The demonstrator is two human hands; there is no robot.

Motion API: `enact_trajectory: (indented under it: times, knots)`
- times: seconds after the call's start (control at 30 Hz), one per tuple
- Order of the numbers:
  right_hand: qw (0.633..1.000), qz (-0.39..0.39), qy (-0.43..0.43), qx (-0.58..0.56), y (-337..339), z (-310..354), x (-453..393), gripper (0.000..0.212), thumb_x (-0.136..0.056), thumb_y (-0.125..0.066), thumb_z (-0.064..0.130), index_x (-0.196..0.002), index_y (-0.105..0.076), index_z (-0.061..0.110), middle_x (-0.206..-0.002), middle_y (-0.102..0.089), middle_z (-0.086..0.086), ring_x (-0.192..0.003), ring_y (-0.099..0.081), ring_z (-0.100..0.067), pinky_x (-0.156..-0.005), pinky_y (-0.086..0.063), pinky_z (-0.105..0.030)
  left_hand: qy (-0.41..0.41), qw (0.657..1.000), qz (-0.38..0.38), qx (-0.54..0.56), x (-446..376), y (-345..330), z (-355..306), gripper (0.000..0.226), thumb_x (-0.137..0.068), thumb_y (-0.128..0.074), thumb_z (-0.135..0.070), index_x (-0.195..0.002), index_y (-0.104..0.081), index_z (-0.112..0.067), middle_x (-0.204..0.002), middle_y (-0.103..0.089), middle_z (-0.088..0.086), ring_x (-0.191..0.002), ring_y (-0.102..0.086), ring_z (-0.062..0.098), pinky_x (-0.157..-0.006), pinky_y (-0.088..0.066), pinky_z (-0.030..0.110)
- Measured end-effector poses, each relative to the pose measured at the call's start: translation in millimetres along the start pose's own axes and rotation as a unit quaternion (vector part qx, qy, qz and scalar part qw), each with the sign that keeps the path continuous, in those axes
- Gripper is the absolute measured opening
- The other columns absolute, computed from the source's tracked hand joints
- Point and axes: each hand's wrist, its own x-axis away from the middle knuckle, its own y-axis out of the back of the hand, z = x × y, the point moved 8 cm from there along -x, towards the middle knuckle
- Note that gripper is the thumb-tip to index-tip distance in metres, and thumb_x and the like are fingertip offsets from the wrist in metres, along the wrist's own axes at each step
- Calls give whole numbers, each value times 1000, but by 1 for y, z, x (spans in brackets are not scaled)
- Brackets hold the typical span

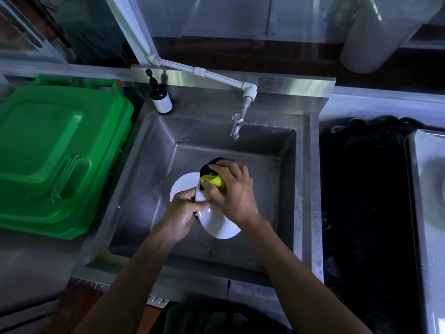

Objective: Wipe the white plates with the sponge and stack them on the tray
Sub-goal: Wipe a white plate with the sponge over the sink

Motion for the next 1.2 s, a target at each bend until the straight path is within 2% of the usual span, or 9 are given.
enact_trajectory:
  times: [0.1, 0.23, 0.4, 0.47, 0.67, 0.87, 1.0, 1.1, 1.2]
  knots:
    - [999, 4, -41, -11, 2, -17, -8, 38, -92, -62, 47, -125, -63, 29, -126, -57, 6, -112, -46, -25, -93, -45, -48, 3, 1000, -8, 8, 3, 2, 1, 38, -70, -72, -6, -107, -74, -2, -109, -71, 27, -98, -67, 40, -87, -49, 54]
    - [994, -3, -106, -39, 6, -43, -15, 38, -94, -58, 48, -124, -64, 26, -122, -59, 1, -111, -48, -27, -96, -43, -49, -8, 999, -4, 51, 4, 4, 1, 39, -73, -70, -7, -112, -75, -9, -120, -68, 30, -105, -67, 45, -91, -50, 61]
    - [989, -21, -138, -53, 9, -61, -8, 35, -92, -62, 45, -123, -64, 30, -120, -60, 3, -109, -48, -24, -97, -42, -41, -31, 993, -2, 115, 0, 6, -3, 39, -78, -67, -6, -116, -75, -10, -122, -70, 22, -108, -69, 39, -83, -59, 48]
    - [987, -25, -145, -58, 9, -63, -1, 34, -92, -63, 43, -124, -64, 30, -121, -59, 4, -109, -47, -23, -97, -42, -37, -34, 991, -13, 125, -2, 8, -5, 38, -78, -67, -7, -115, -75, -12, -120, -71, 19, -107, -70, 38, -81, -60, 51]
    - [986, -31, -145, -75, 5, -51, 17, 35, -91, -64, 42, -124, -64, 30, -126, -58, 8, -111, -44, -19, -98, -44, -42, -31, 985, -61, 159, -6, 5, -11, 37, -78, -69, -5, -116, -70, -9, -109, -75, 13, -98, -72, 32, -75, -61, 43]
    - [987, -15, -129, -91, 2, -26, 30, 36, -91, -64, 43, -124, -64, 28, -126, -60, 8, -110, -46, -21, -96, -44, -46, -16, 975, -107, 194, -7, 2, -10, 35, -96, -58, -3, -131, -62, -1, -122, -70, 20, -108, -68, 36, -94, -57, 50]
    - [992, -7, -105, -69, -8, -10, 38, 41, -91, -63, 47, -128, -62, 29, -126, -59, 6, -112, -46, -23, -96, -44, -48, -19, 965, -131, 228, -7, 2, -12, 29, -98, -58, -8, -125, -65, -3, -113, -72, 19, -97, -70, 33, -76, -62, 39]
    - [995, -14, -84, -41, -14, -5, 47, 46, -90, -62, 50, -131, -61, 28, -128, -58, 5, -115, -47, -23, -95, -44, -49, -21, 959, -142, 246, -6, 6, -11, 36, -98, -58, -11, -133, -61, -6, -124, -68, 20, -100, -70, 33, -78, -61, 37]
    - [996, -21, -86, -24, -18, -7, 51, 48, -89, -58, 55, -130, -61, 31, -130, -56, 7, -117, -46, -22, -95, -44, -48, -25, 956, -132, 261, -4, 11, -9, 39, -99, -56, -11, -137, -58, -6, -124, -68, 19, -99, -71, 32, -72, -62, 36]
